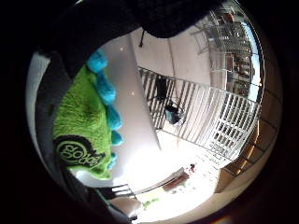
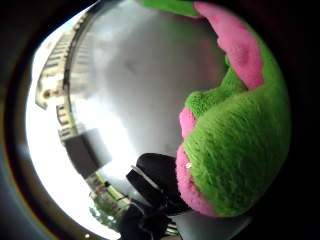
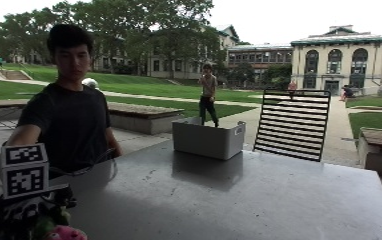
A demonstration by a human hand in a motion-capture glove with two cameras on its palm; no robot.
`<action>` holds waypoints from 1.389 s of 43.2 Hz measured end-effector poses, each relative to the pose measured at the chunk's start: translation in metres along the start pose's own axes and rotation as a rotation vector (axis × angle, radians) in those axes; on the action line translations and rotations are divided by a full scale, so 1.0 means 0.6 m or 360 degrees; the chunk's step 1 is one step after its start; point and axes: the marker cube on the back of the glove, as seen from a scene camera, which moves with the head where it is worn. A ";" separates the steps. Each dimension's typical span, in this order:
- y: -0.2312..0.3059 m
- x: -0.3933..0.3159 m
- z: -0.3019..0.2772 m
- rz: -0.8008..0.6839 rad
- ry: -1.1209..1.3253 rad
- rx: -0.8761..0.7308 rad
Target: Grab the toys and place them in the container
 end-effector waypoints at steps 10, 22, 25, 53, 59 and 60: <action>-0.001 -0.003 0.015 0.0022 -0.0029 0.0021; 0.014 0.003 0.004 0.0023 -0.0101 0.0241; 0.018 0.002 0.001 0.0009 -0.0064 0.0269; 0.074 -0.145 -0.205 0.0135 -0.0153 0.0455; 0.104 -0.249 -0.305 0.0065 -0.0181 0.0588; 0.109 -0.264 -0.318 0.0043 -0.0178 0.0606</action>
